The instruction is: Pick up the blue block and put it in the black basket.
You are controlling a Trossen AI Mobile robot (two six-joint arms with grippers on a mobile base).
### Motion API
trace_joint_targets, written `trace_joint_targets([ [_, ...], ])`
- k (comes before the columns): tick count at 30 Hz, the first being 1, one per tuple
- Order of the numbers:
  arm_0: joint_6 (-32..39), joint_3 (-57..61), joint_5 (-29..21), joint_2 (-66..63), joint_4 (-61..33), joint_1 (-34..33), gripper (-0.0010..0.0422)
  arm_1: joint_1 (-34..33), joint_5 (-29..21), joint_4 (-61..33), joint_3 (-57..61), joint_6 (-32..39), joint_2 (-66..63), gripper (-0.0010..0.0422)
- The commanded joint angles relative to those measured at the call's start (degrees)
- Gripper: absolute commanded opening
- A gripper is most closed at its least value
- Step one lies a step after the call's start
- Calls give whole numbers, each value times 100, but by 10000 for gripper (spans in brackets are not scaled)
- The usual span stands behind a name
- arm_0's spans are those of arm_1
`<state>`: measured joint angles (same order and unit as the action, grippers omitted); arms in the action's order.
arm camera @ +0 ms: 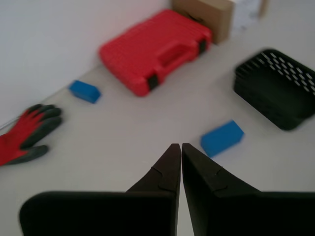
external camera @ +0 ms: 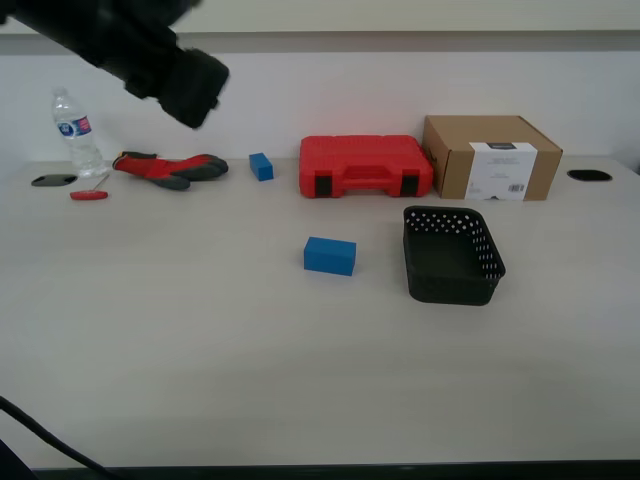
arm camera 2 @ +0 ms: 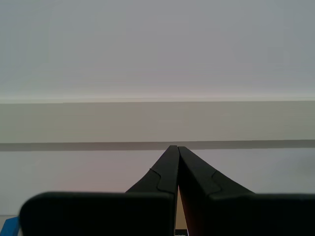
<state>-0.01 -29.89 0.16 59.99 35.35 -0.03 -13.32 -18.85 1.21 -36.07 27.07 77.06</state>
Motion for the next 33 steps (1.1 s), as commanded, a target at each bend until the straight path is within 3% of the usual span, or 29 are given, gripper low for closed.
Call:
trace_joint_targets([
  [1,2,-11,-2,2,15,4,0,-734,70,-251,-162,964,636,0],
  [6,2,-11,-2,2,15,4,0,-1742,1115,-374,-461,1698,1805,0],
  [8,0,-11,-2,2,15,2,0,-1985,1314,-393,-623,1832,2240,0],
  [19,2,-11,-2,2,15,2,0,-2500,1193,-1244,-2238,1899,3930,0],
  [30,2,-11,-2,2,15,2,0,-2586,1198,-2806,-3934,1803,5329,0],
  [33,0,-11,-2,2,13,4,0,-2583,1200,-3475,-4516,1578,5724,20],
])
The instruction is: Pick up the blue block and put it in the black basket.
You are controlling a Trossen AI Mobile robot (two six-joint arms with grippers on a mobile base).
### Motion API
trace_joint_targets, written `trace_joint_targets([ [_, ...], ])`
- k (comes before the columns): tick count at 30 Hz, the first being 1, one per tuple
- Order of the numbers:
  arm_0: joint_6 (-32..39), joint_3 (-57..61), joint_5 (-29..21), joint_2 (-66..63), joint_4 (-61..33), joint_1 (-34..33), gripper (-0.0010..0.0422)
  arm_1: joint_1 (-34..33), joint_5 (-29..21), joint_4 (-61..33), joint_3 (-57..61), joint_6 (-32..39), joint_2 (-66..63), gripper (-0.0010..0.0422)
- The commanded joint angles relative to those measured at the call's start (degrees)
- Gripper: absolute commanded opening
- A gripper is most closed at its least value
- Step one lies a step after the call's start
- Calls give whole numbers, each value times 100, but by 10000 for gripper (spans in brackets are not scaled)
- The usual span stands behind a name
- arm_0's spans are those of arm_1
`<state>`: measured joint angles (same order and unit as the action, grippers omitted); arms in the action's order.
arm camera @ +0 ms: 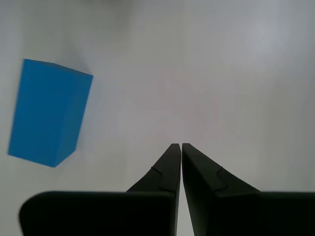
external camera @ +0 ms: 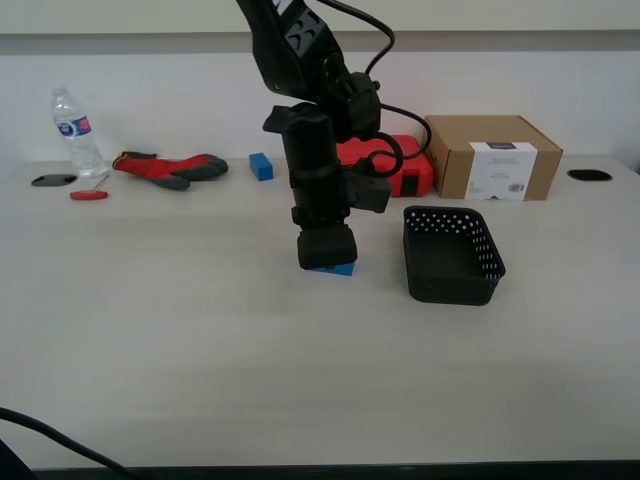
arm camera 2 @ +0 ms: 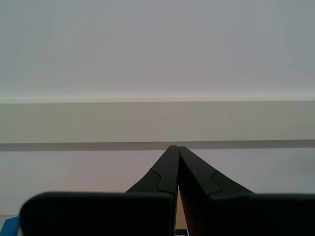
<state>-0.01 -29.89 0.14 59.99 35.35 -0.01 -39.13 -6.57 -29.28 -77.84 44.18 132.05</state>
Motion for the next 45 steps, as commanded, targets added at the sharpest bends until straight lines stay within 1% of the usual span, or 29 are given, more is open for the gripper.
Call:
trace_joint_targets([
  [1,2,-11,0,2,15,0,0,-4,-26,-610,-472,-195,304,33],
  [2,2,-11,0,2,15,0,0,-4,-28,-763,-612,-262,369,54],
  [4,2,-11,0,2,15,0,0,-7,-28,-778,-684,-284,374,101],
  [6,2,-11,0,2,15,2,0,-2,0,-732,-704,-267,363,173],
  [8,2,-11,0,2,15,2,0,0,39,-564,-673,-247,365,255],
  [9,2,-11,0,2,15,0,0,4,111,-413,-640,-240,372,293],
  [11,2,-11,0,2,15,2,0,9,417,-101,-614,-227,459,350],
  [12,0,-11,0,2,17,0,0,7,586,90,-610,-188,511,371],
  [13,2,-11,0,2,11,2,0,9,651,358,-610,-90,651,387],
  [15,0,-11,0,2,11,2,0,15,1038,857,-638,319,981,399],
  [17,0,-11,0,2,13,2,0,24,1290,916,-804,452,1394,396],
  [19,2,-11,0,2,15,2,0,76,1506,1029,-1005,179,1816,386],
  [21,0,-11,0,2,-2,2,0,131,1554,1060,-1167,-13,2059,370],
  [22,0,-11,-2,2,-4,0,0,133,1626,1132,-1185,-44,2039,360],
  [26,2,-11,0,2,-2,4,0,197,1449,1211,-1370,-122,1996,288],
  [28,0,-11,0,2,7,4,0,232,1329,1220,-1445,-146,2031,230],
  [30,2,-11,0,2,7,7,0,240,1207,1051,-1464,-201,1996,151],
  [31,2,-11,0,2,-2,7,0,240,1161,890,-1464,-199,1934,104],
  [33,0,-11,0,2,2,7,0,247,1161,612,-1462,-197,1779,22],
  [34,2,-11,0,2,4,7,0,249,1126,498,-1464,-192,1690,-9],
  [35,2,-11,0,2,2,4,0,262,988,393,-1462,-179,1543,5],
  [36,0,-11,0,2,0,7,0,264,940,363,-1462,-181,1412,9],
  [38,0,-11,0,2,9,7,0,267,839,358,-1462,-173,1073,-4],
  [42,2,-11,0,2,-4,7,0,273,804,367,-1462,-173,717,27],
  [45,2,-11,0,2,7,7,0,286,817,402,-1462,-98,595,66],
])
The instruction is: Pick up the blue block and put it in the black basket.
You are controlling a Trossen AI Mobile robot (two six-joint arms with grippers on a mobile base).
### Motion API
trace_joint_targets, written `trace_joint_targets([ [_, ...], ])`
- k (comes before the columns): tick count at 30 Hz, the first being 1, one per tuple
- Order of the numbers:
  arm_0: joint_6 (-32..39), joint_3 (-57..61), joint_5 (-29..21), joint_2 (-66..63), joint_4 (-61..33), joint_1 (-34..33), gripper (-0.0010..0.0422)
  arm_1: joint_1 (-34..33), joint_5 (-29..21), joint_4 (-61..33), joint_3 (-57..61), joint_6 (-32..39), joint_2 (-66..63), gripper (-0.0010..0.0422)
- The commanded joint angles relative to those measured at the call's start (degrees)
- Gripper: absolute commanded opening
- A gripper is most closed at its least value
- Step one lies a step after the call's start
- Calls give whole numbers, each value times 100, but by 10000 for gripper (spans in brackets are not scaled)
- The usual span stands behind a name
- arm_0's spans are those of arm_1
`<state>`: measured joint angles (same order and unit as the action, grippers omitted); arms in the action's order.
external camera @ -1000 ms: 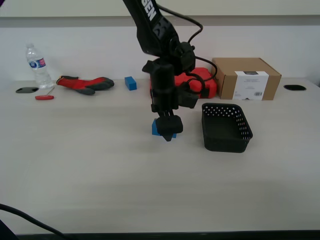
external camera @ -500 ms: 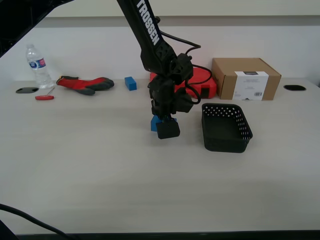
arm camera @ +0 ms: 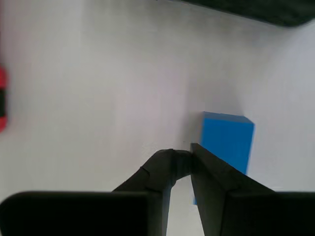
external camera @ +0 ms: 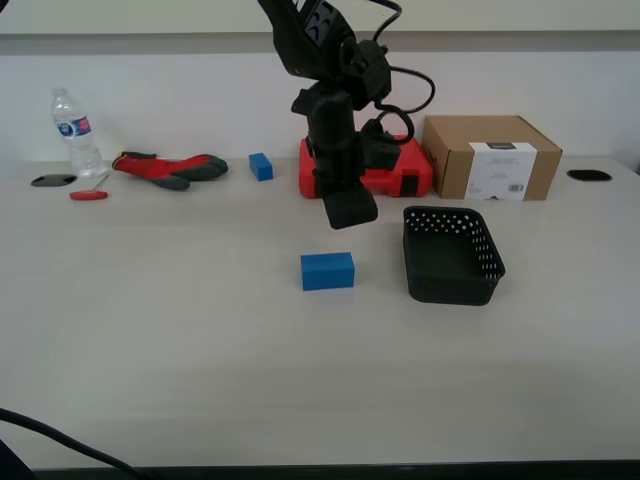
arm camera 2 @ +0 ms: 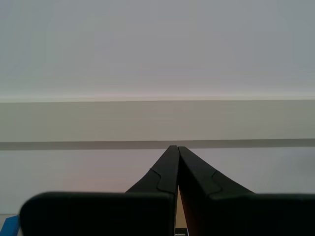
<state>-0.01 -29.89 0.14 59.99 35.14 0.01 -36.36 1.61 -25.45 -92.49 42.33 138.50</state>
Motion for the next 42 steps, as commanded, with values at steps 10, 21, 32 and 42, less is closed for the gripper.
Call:
trace_joint_targets([
  [10,2,-11,0,2,24,2,0,72,-70,107,2,-96,970,420],
  [21,2,-11,2,2,-87,4,0,345,-275,131,-39,-144,1257,1],
  [32,2,-11,0,0,-131,4,0,313,-695,-149,-520,-313,553,-2],
  [42,2,-11,0,2,-133,4,0,-734,-1320,282,-1047,-765,376,-1],
])
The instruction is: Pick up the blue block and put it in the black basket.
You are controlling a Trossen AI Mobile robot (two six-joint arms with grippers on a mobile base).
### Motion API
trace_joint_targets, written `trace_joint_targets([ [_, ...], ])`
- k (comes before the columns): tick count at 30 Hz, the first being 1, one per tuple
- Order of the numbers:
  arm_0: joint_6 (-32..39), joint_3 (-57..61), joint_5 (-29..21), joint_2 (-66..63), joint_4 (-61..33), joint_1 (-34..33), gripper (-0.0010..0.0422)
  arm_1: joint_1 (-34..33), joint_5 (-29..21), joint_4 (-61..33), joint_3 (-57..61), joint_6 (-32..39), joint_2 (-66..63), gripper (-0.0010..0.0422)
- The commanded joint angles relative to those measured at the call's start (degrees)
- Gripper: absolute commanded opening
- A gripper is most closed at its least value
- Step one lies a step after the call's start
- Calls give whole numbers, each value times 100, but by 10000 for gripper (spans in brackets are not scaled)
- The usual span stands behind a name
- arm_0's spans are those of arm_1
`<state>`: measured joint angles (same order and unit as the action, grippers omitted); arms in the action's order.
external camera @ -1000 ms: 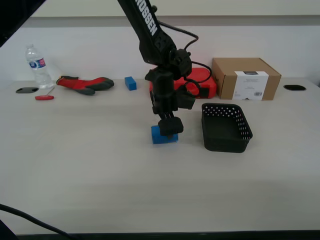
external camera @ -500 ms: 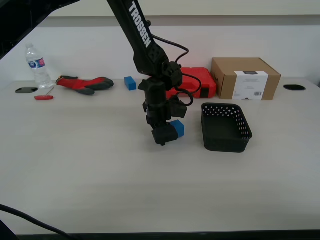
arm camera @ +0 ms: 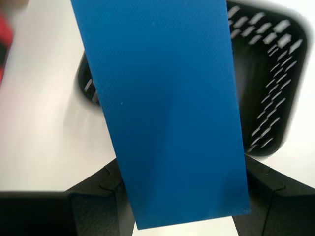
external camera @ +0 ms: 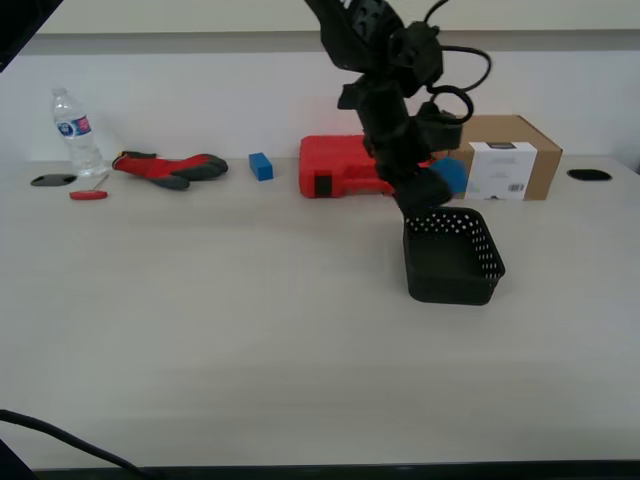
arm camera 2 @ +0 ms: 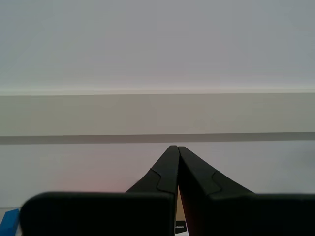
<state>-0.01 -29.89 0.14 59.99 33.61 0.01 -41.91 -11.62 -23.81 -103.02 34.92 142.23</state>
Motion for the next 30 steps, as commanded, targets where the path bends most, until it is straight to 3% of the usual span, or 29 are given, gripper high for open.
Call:
trace_joint_targets([
  [1,2,-11,0,2,20,4,0,-258,2,223,17,-79,2,0],
  [8,2,-11,0,2,22,4,0,-334,-7,234,101,-179,2,0],
  [12,2,-11,0,2,20,4,0,-363,-350,170,101,-586,4,0],
  [15,2,-11,0,2,20,4,0,-380,-348,31,101,-649,2,30],
  [18,2,-11,0,0,22,2,0,-385,-348,-37,101,-798,2,105],
  [23,2,-11,0,2,22,4,0,-389,-439,-28,81,-802,2,327],
  [25,2,-11,0,2,20,4,0,-402,-435,-26,81,-844,2,355],
  [27,2,-11,0,0,20,4,0,-409,-435,-22,81,-887,2,338],
  [30,2,-11,0,0,22,4,0,-411,-435,-11,46,-890,-2,233],
])
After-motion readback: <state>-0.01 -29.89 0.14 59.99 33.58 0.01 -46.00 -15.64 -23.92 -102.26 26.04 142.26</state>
